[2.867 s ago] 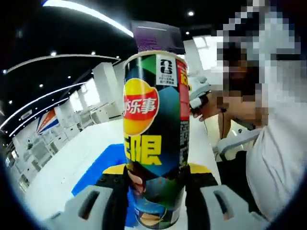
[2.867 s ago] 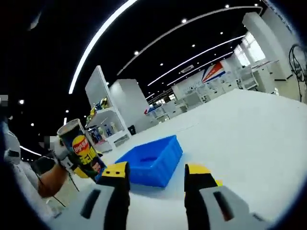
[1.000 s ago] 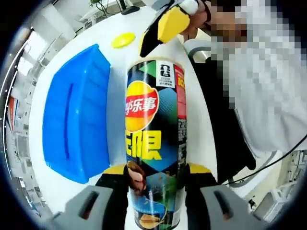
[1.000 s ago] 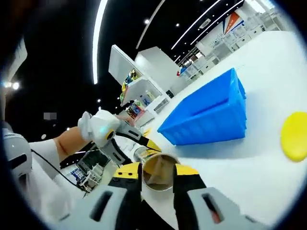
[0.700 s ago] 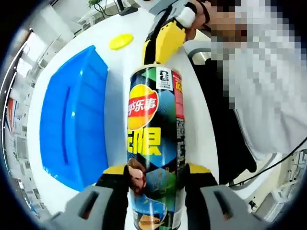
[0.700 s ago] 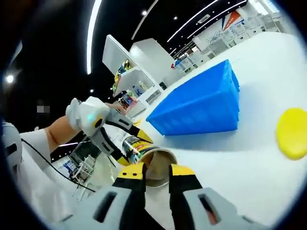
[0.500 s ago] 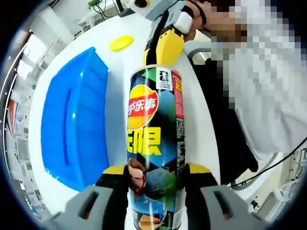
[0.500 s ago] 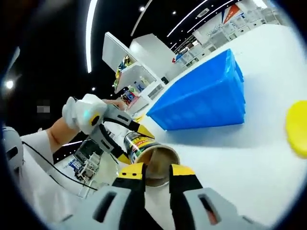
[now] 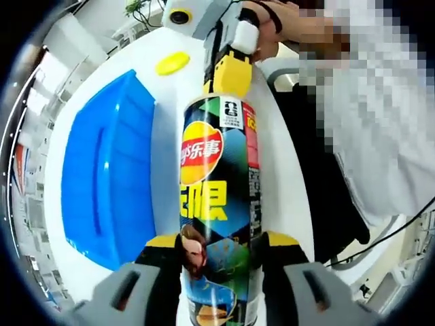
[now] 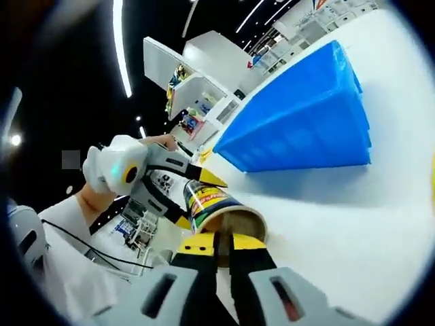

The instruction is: Open the lid of the chip container on the table, take out the chips, place them into the box in front of the container, and close the lid

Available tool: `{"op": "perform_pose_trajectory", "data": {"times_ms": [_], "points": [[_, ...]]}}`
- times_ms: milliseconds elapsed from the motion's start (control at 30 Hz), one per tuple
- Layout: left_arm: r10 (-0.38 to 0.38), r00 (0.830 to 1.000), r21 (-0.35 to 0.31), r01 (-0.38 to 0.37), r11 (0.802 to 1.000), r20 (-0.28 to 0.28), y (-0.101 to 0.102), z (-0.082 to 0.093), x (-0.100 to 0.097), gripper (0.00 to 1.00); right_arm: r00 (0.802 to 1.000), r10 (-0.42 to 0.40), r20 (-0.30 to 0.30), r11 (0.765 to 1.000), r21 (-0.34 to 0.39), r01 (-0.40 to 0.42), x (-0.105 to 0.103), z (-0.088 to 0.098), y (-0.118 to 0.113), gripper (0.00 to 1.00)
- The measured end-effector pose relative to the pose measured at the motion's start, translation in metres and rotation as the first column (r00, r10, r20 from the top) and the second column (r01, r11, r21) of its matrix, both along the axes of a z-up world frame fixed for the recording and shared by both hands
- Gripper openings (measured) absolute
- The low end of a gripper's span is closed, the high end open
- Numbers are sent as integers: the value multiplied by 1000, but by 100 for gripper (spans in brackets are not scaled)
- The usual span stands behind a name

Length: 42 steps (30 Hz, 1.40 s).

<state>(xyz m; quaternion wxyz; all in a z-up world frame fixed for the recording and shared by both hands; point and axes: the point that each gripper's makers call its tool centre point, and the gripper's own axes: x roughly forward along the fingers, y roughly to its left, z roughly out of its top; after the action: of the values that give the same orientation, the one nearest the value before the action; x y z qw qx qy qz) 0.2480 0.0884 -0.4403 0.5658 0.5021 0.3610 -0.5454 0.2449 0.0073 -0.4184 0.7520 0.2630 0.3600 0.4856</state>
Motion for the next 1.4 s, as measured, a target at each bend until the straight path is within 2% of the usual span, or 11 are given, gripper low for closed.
{"op": "perform_pose_trajectory", "data": {"times_ms": [67,133,267,400,633,700,967,1033,1133,1300,1400], "points": [[-3,1000,4,3,1000,12,1,0,0,47,1000,-11,-25,1000,1,11,-1,-1,0,5],[0,1000,2,0,1000,14,0,0,1,47,993,-35,-113,999,20,38,-1,-3,1,2],[-10,999,27,9,1000,34,2,-1,0,47,994,-41,-102,999,5,42,-1,-2,0,0],[0,999,-6,0,1000,39,2,1,1,47,988,-73,-139,997,-33,69,-2,-3,-5,0],[2,999,-30,-1,1000,55,1,1,1,47,983,-130,-131,988,-97,118,-1,-3,-15,0],[13,997,-43,-9,999,78,0,2,4,47,981,-175,-86,980,-116,165,3,-2,-17,0],[12,997,-70,-7,998,82,1,3,4,46,970,-227,-92,968,-132,214,0,-1,-20,0],[32,996,-54,-27,998,85,7,2,9,46,960,-278,-22,946,-182,270,15,-1,-42,0],[44,997,-104,-37,994,67,9,5,11,46,950,-300,-81,945,-157,286,17,0,-54,0],[32,994,-52,-27,998,104,7,3,10,47,945,-314,-92,941,-161,297,19,-1,-64,0],[28,993,-57,-22,998,114,8,4,10,47,938,-312,-150,946,-141,292,20,-3,-74,0]]}}
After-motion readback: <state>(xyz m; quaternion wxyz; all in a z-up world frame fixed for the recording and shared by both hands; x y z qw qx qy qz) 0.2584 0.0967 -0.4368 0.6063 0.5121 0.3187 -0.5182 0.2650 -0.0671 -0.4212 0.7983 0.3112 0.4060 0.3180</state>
